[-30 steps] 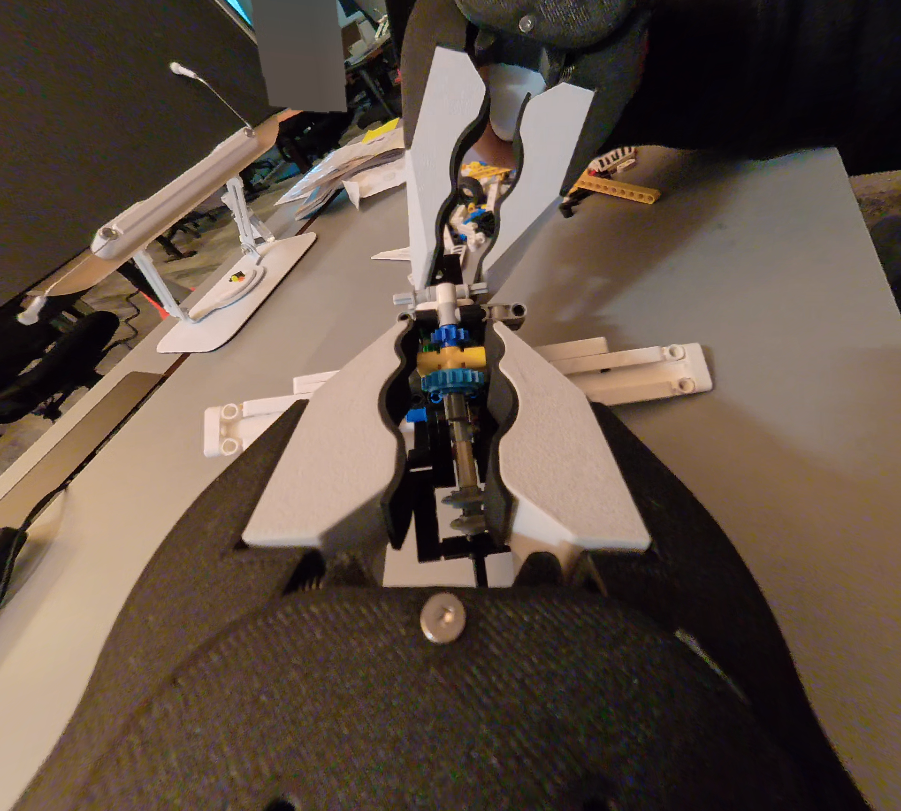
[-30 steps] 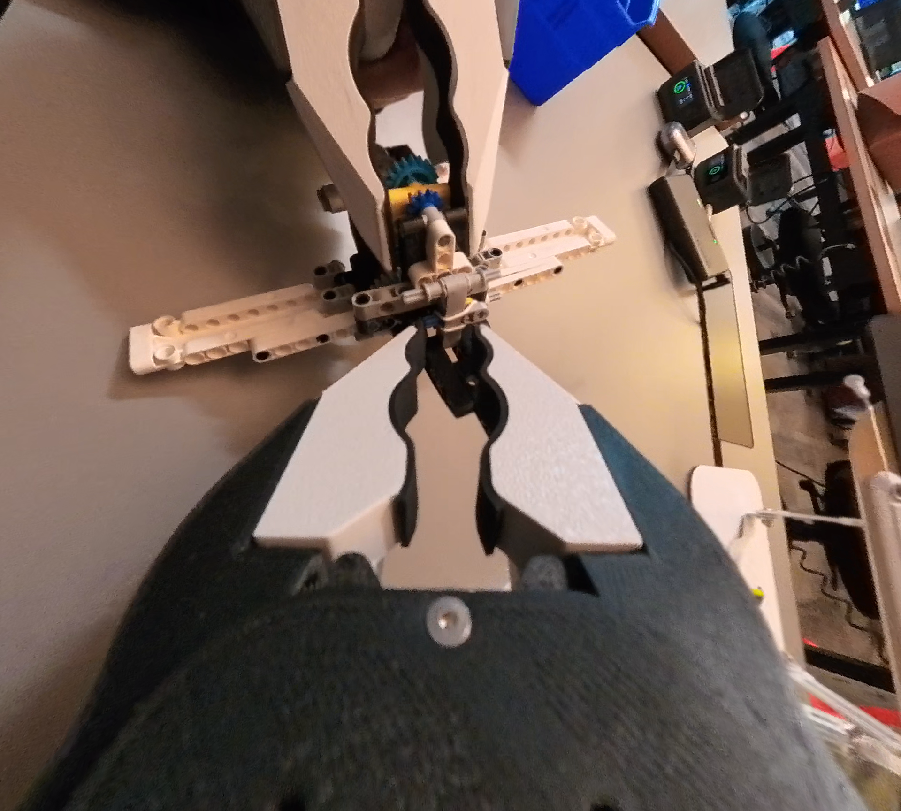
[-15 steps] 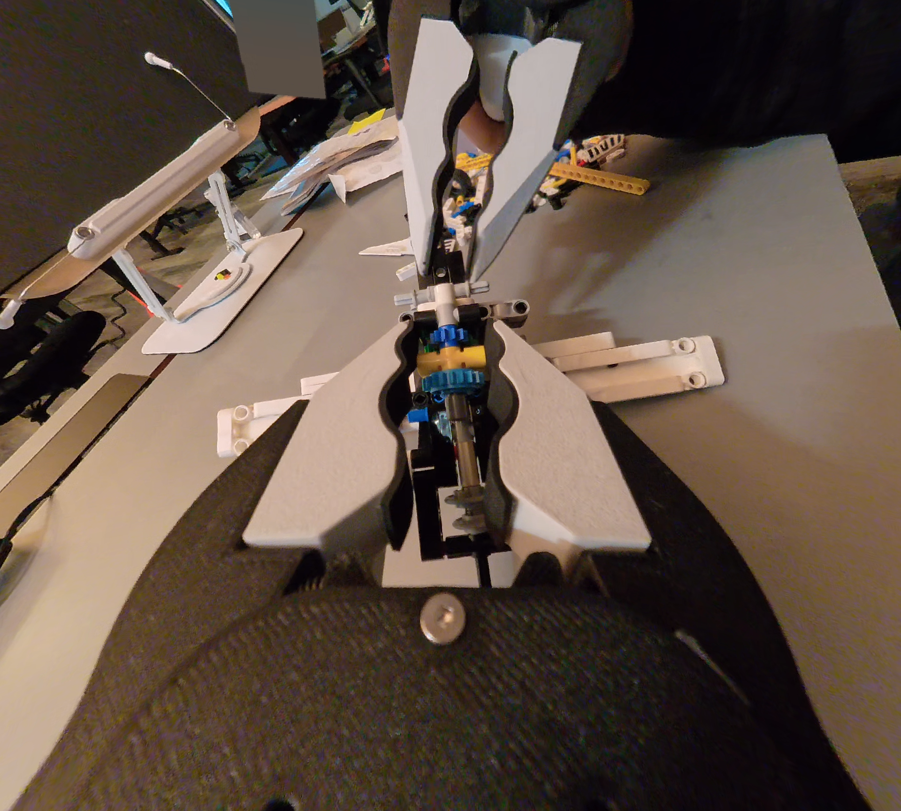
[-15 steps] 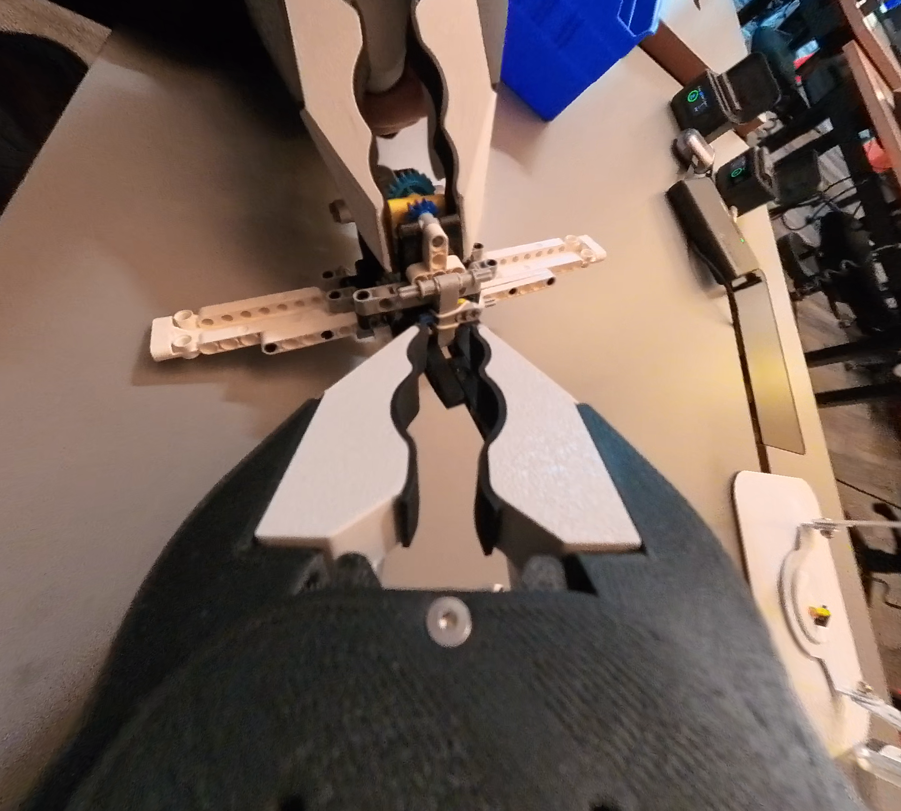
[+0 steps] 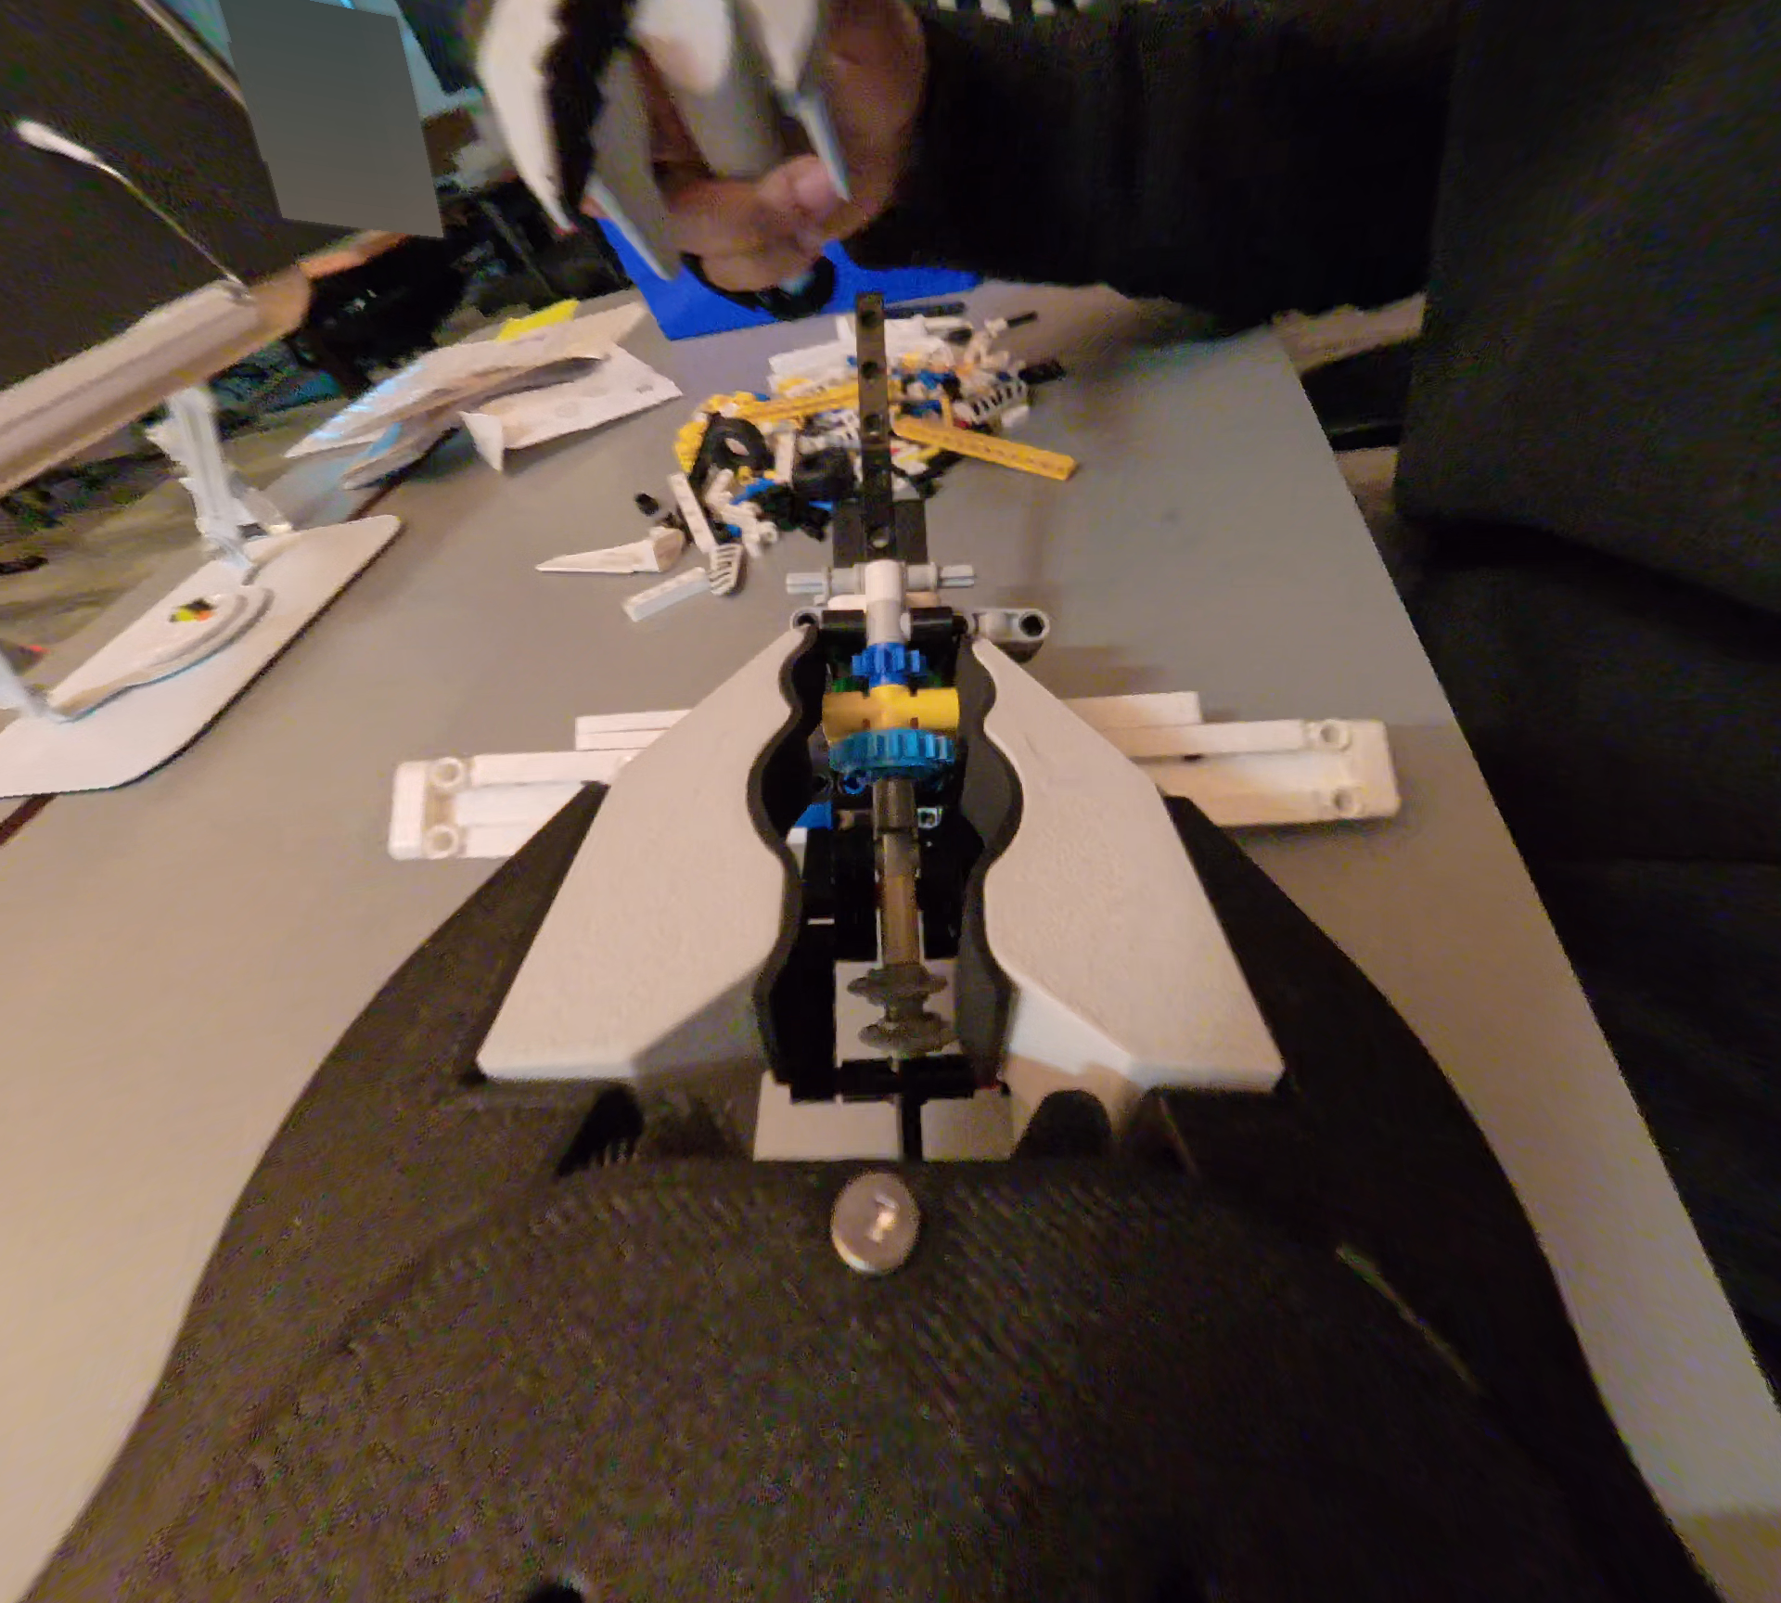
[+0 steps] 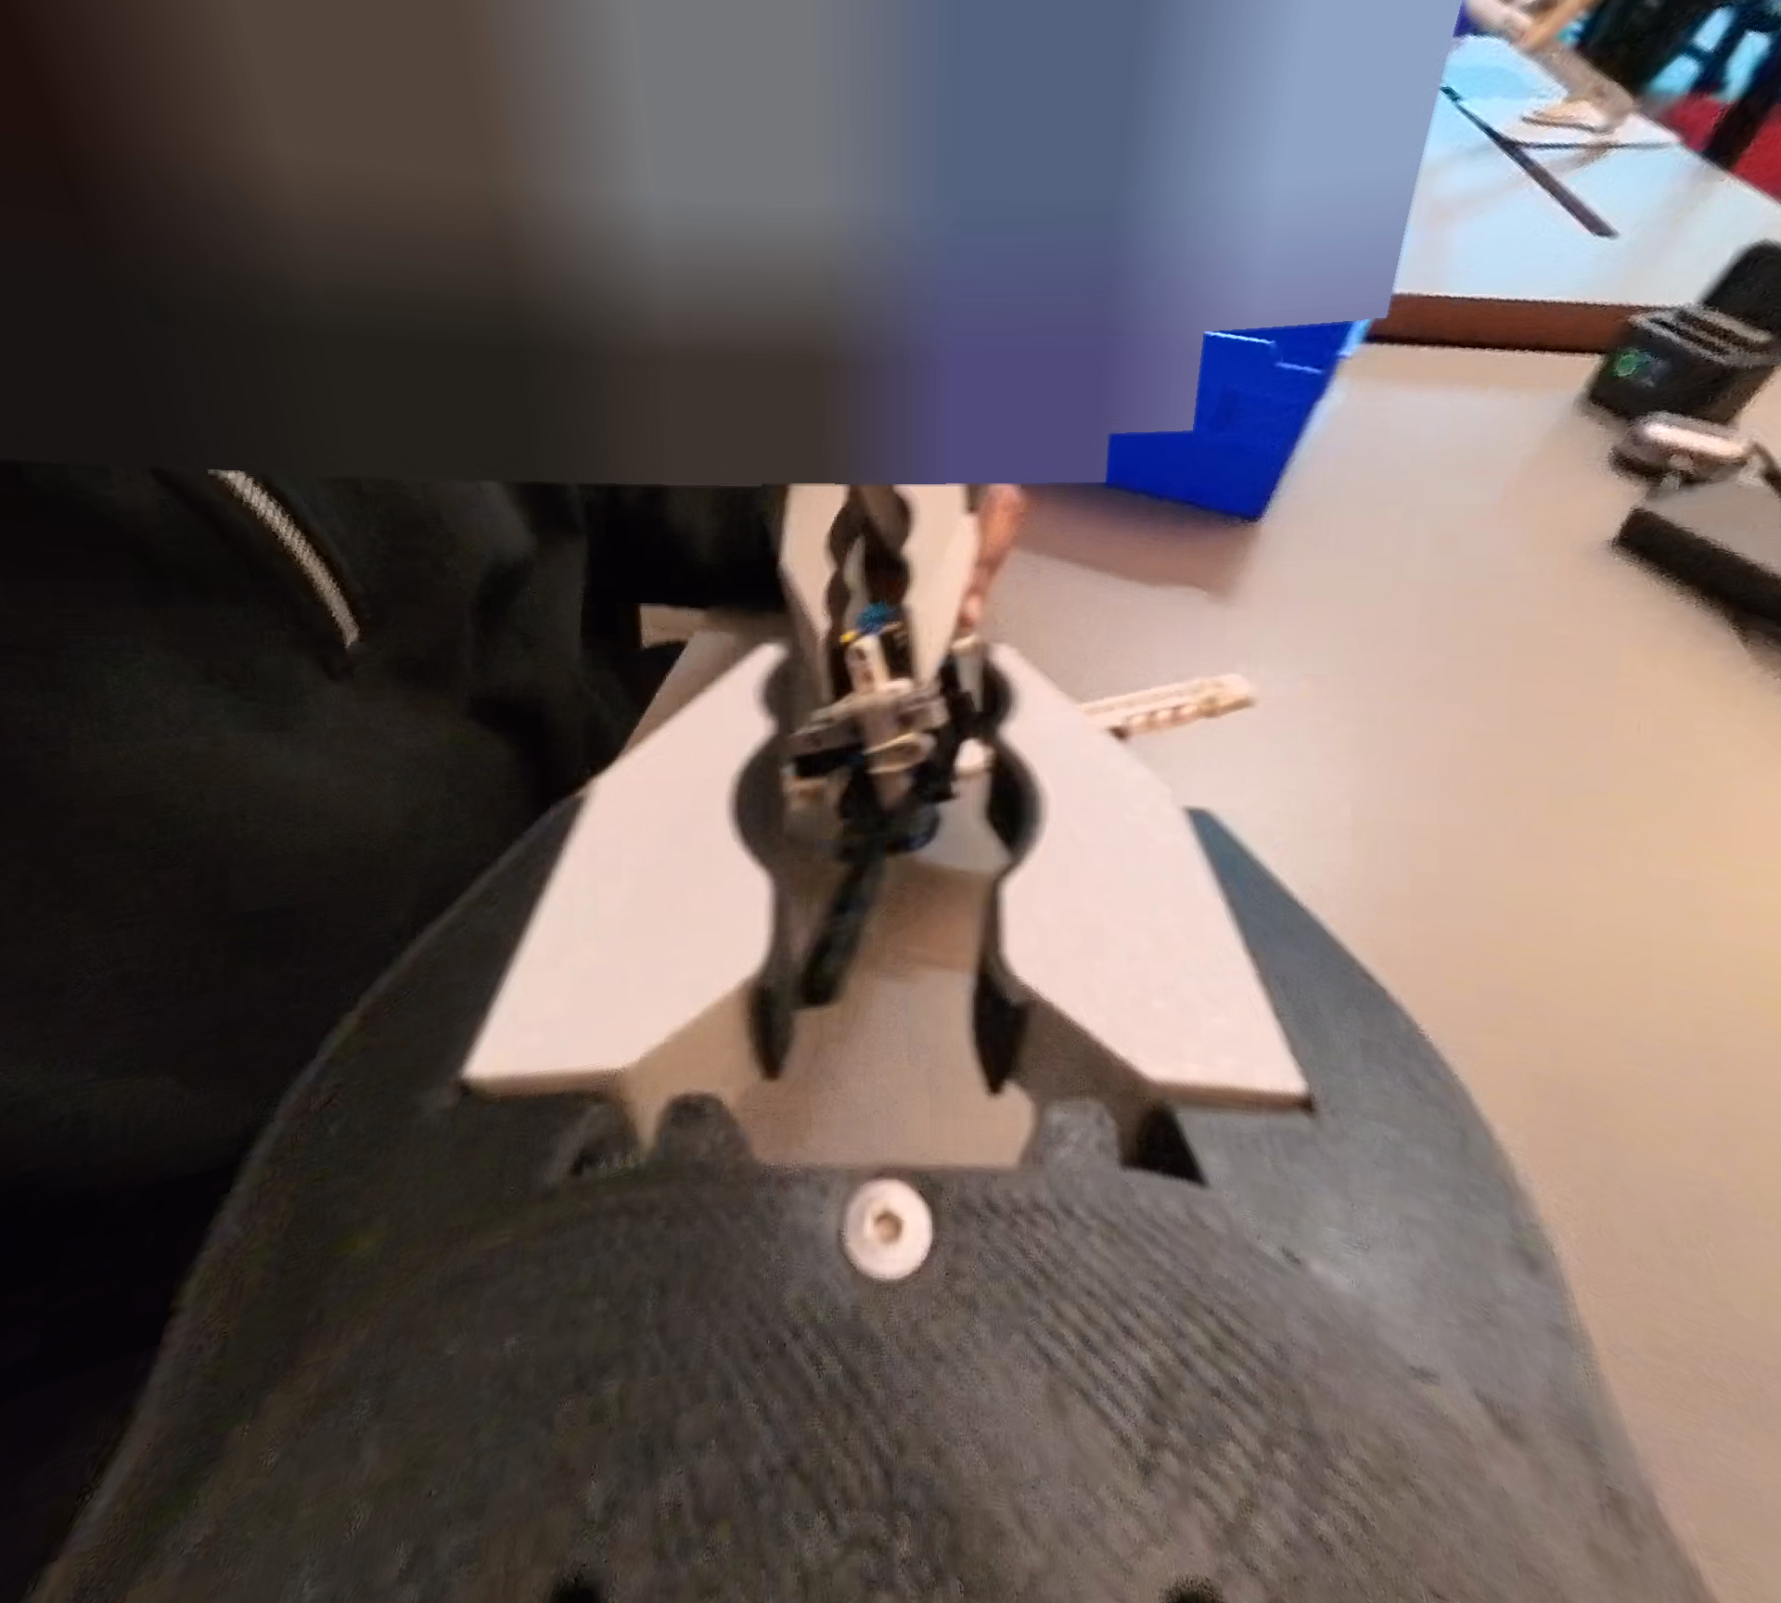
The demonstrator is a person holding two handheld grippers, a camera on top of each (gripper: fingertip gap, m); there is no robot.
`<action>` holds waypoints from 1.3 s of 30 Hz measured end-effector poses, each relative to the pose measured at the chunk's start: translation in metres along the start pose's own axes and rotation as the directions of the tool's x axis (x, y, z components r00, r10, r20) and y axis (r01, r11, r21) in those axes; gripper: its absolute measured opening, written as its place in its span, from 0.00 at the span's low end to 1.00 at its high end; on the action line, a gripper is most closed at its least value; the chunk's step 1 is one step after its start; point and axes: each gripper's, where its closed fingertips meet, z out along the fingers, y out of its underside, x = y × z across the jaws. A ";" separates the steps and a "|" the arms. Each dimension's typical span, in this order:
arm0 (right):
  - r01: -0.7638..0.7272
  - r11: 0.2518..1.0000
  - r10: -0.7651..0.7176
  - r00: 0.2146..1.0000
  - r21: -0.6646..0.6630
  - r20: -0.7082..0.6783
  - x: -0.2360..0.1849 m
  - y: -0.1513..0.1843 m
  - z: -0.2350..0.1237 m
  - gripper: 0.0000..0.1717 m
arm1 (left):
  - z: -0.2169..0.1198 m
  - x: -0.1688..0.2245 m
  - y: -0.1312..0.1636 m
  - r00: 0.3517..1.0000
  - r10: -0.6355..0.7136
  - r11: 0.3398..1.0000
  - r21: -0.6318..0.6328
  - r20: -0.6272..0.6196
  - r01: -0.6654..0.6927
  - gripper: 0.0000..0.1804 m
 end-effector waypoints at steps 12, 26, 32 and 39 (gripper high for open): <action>-0.263 0.951 0.310 0.818 -0.164 0.485 -0.029 0.064 0.037 0.23 | 0.010 0.025 0.000 0.991 -0.003 1.000 -0.020 -0.131 0.000 0.13; -0.244 0.934 0.349 0.781 -0.262 0.517 -0.041 0.083 0.040 0.16 | 0.014 0.030 0.005 0.988 0.001 0.998 -0.065 -0.155 -0.011 0.13; -0.198 0.937 0.322 0.812 -0.289 0.486 -0.040 0.090 0.039 0.13 | 0.017 0.031 0.008 0.989 0.007 0.996 -0.089 -0.149 -0.021 0.13; -0.163 0.953 0.267 0.851 -0.257 0.453 -0.032 0.088 0.031 0.03 | 0.016 0.029 0.007 0.990 -0.007 0.997 -0.078 -0.141 -0.004 0.13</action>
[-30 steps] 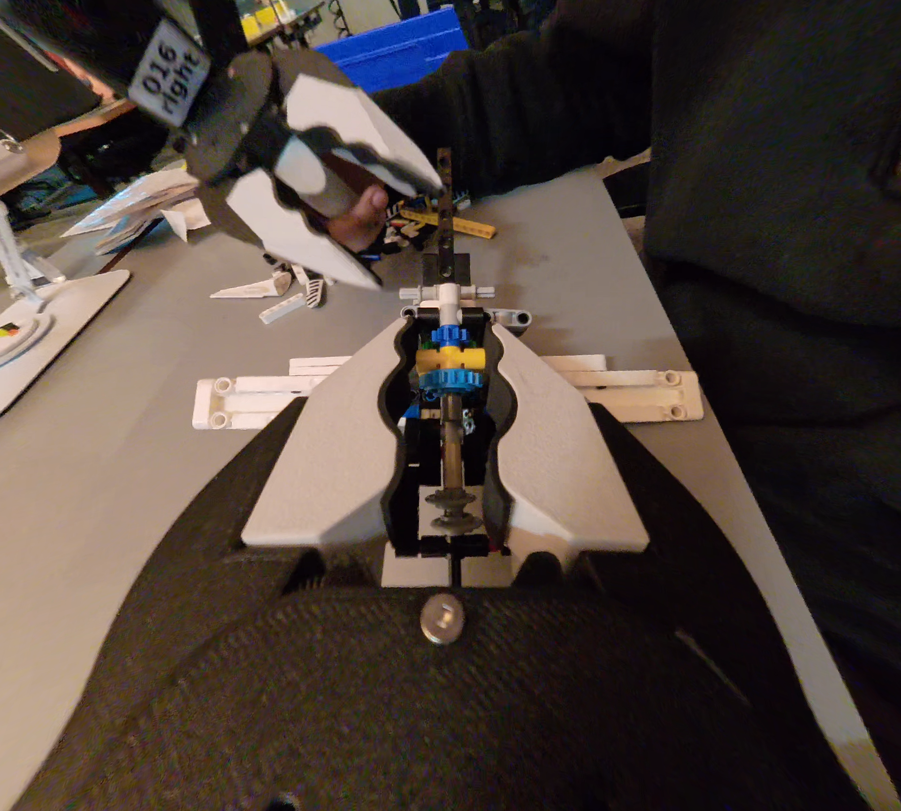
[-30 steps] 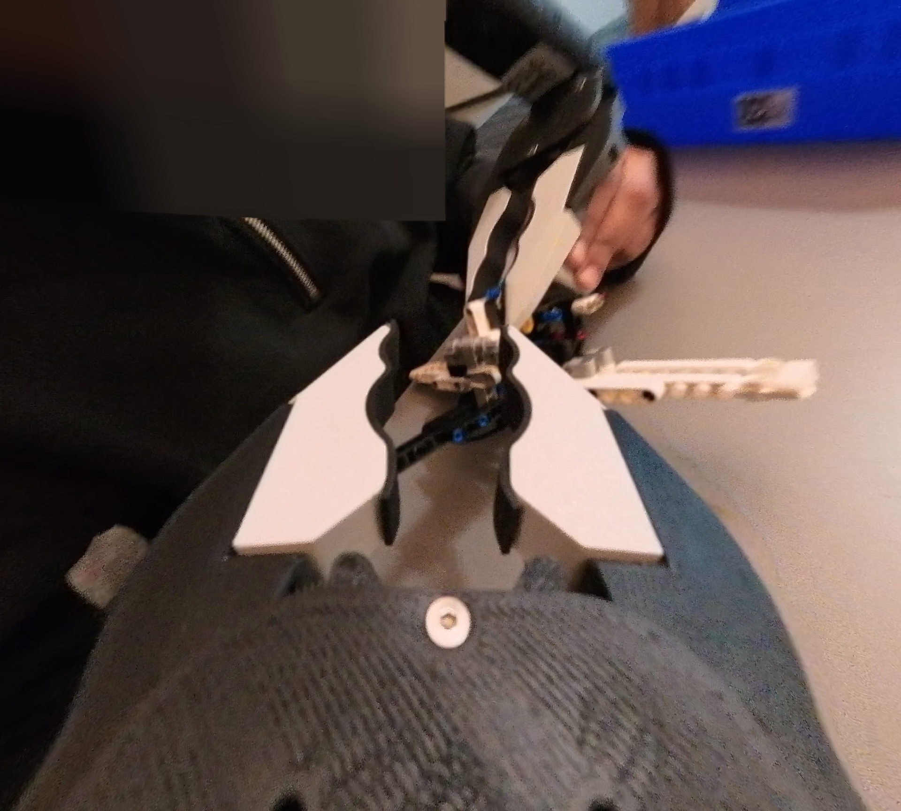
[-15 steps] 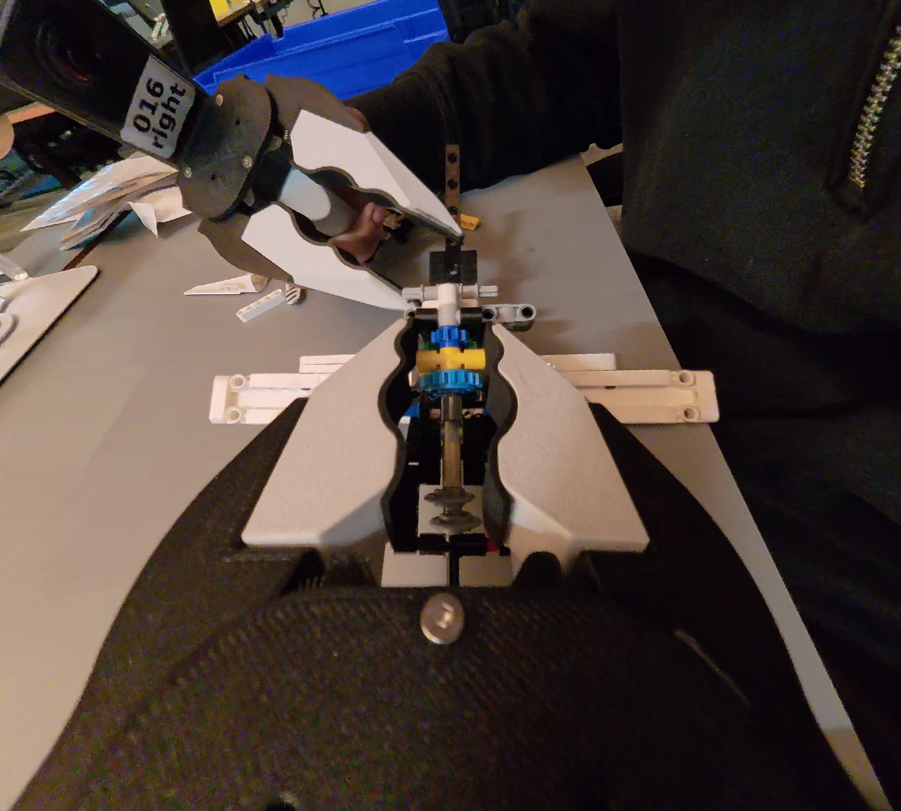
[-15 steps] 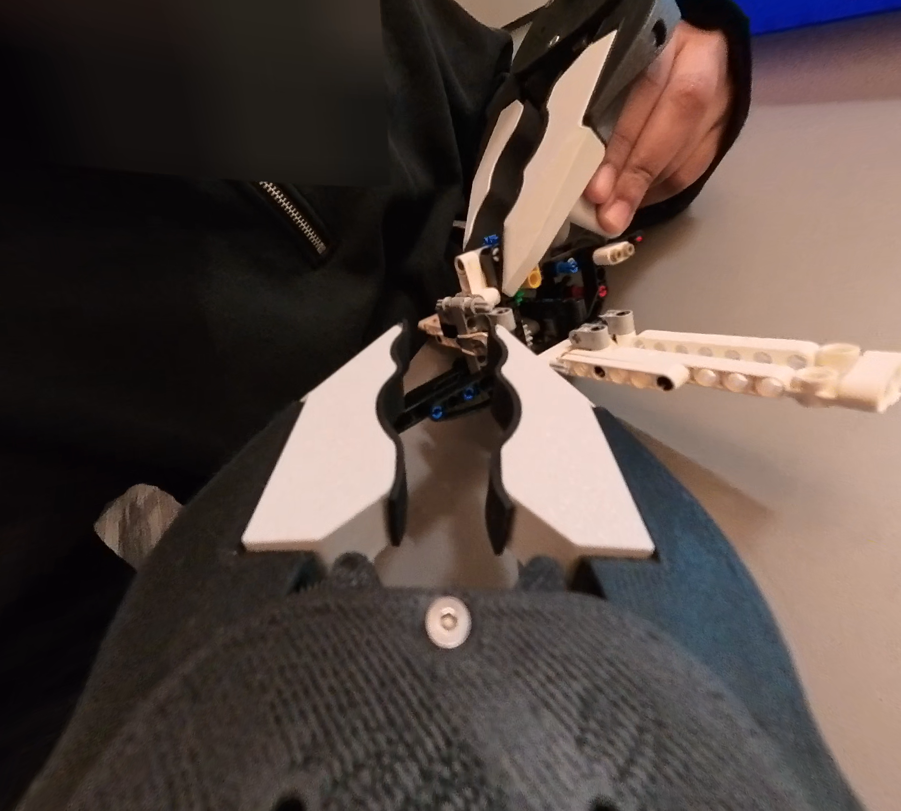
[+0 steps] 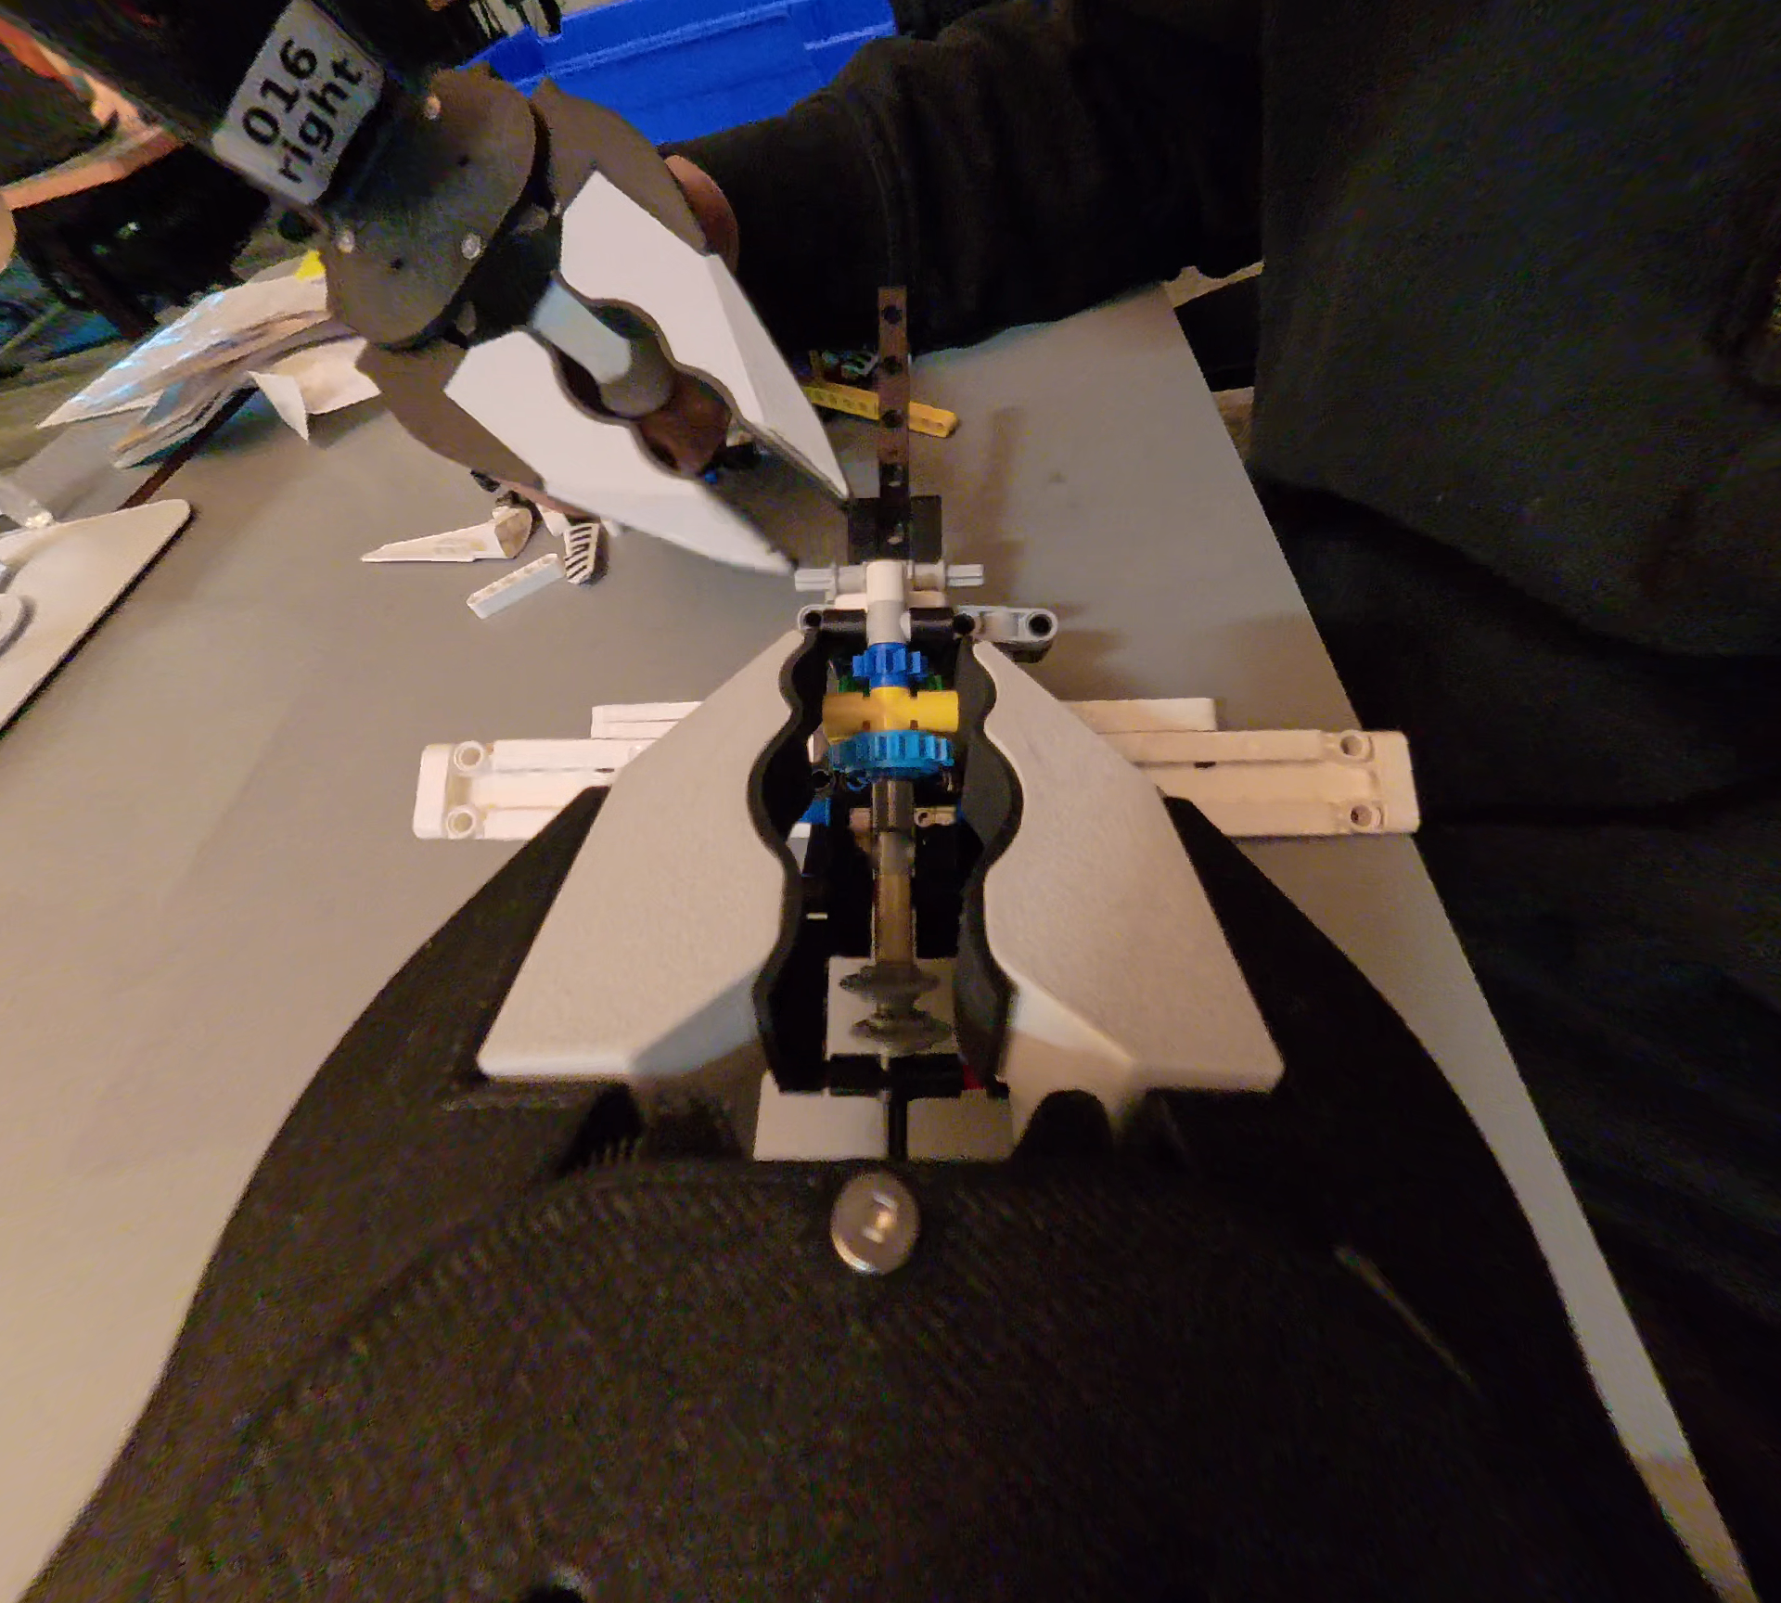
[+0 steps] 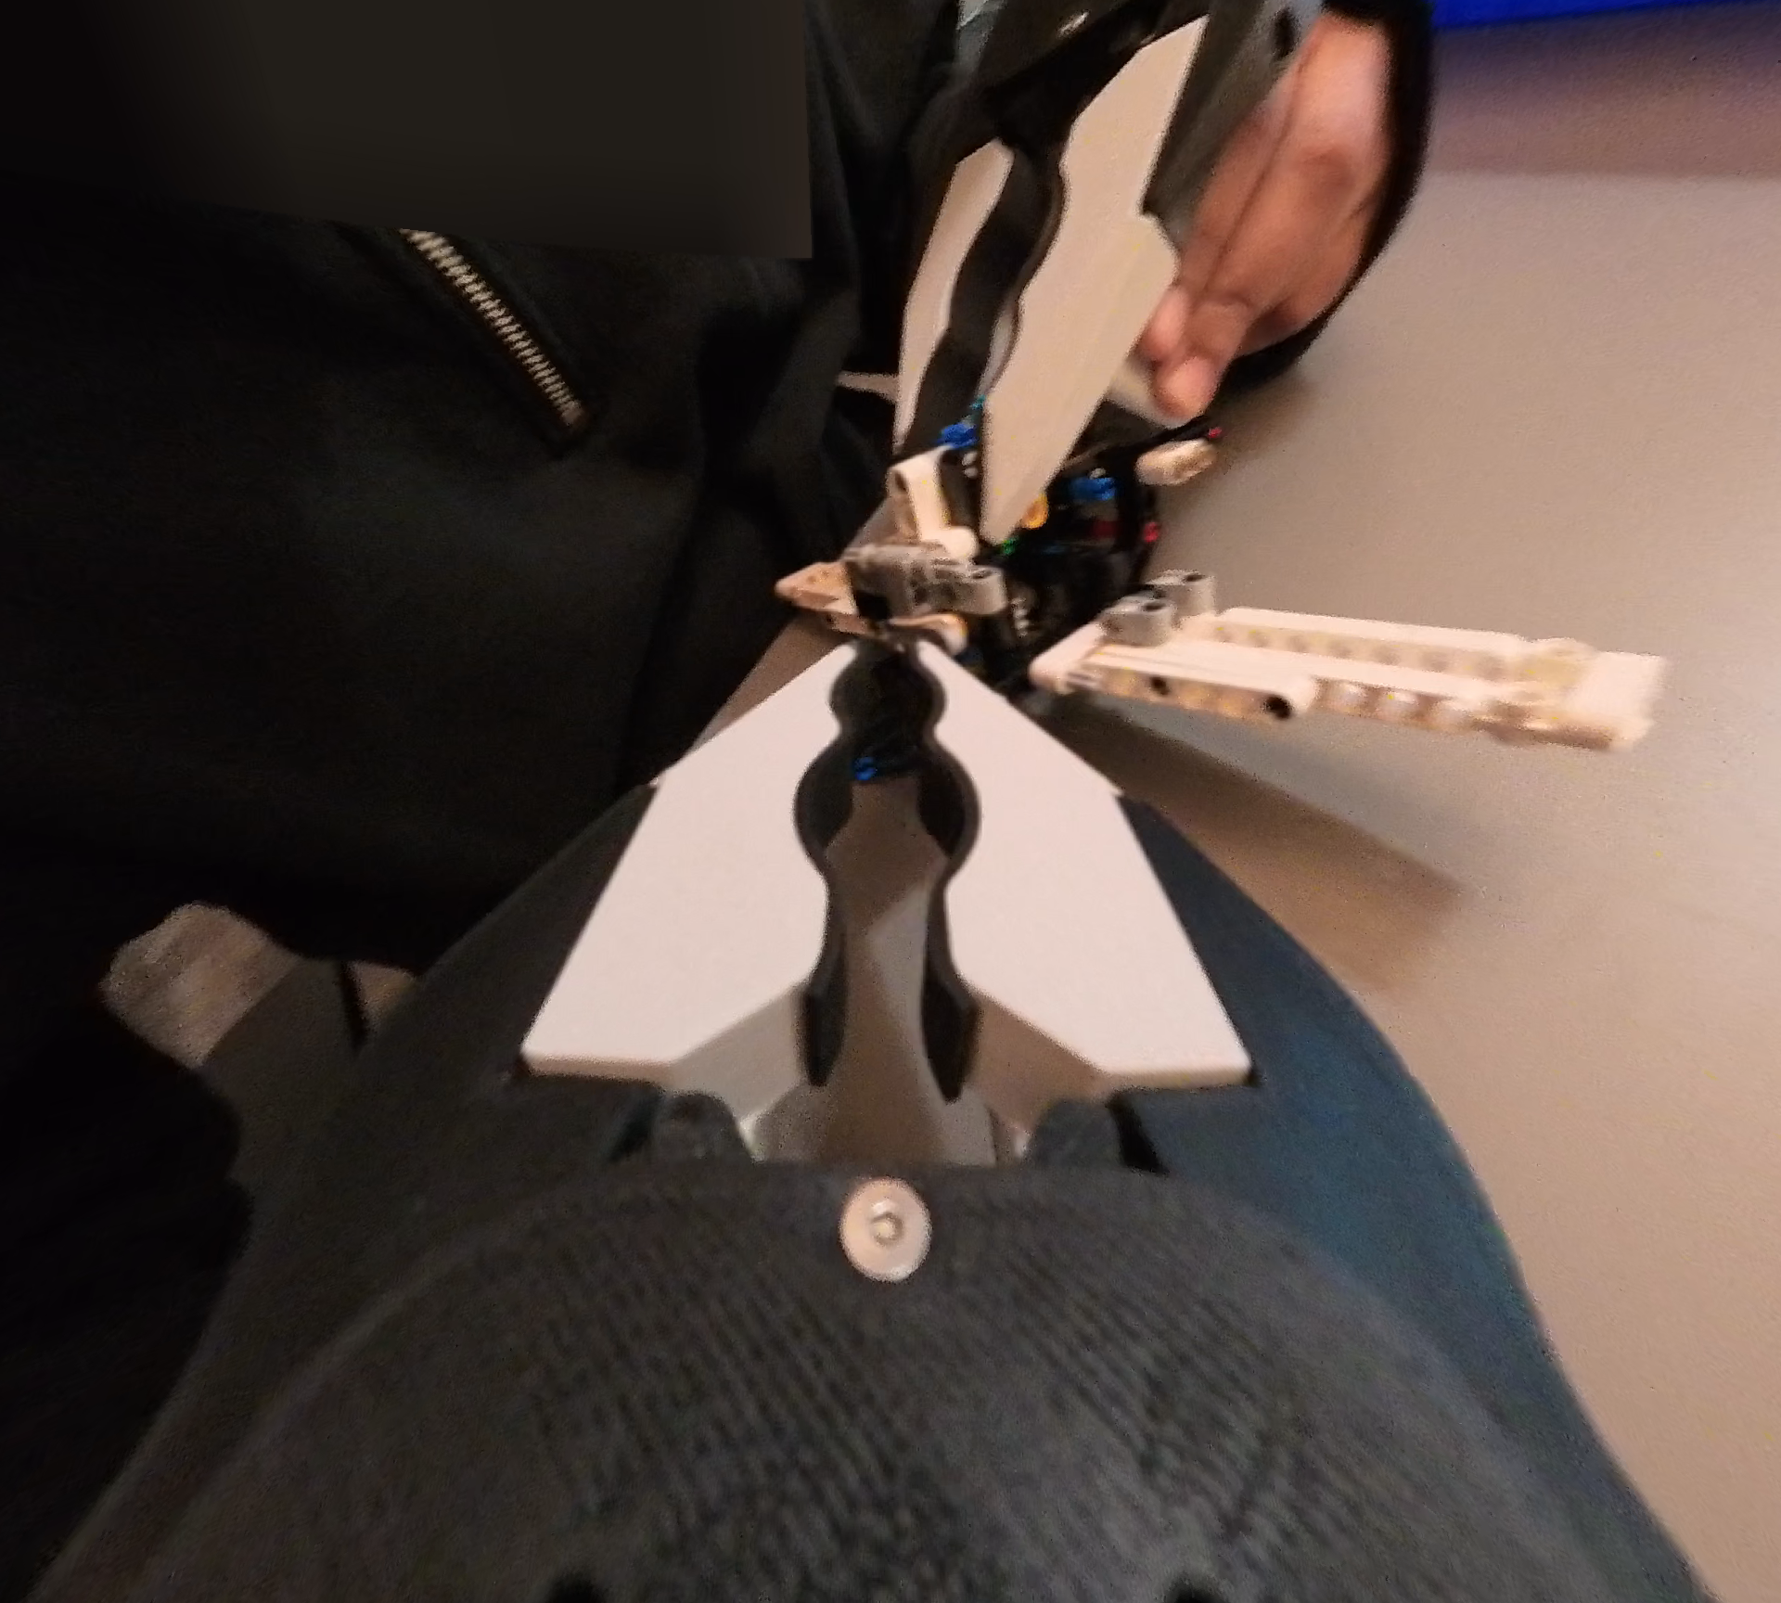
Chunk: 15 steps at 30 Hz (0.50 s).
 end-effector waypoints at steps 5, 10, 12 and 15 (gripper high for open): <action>0.034 0.999 -0.032 0.997 0.027 -0.074 0.007 -0.007 -0.002 0.08 | 0.001 0.000 0.002 1.000 0.002 1.000 -0.015 0.002 -0.002 0.13; -0.004 1.000 0.004 0.999 -0.016 -0.039 0.006 0.002 0.012 0.10 | 0.002 0.001 0.003 1.000 0.001 1.000 -0.021 -0.002 -0.001 0.13; -0.016 1.000 0.015 1.000 -0.017 -0.028 0.006 0.003 0.014 0.10 | 0.003 0.001 0.003 1.000 0.003 1.000 -0.029 -0.003 -0.003 0.13; -0.029 1.000 0.028 0.999 -0.010 -0.022 0.006 0.003 0.013 0.09 | 0.002 0.001 0.003 1.000 0.000 1.000 -0.028 -0.002 0.000 0.13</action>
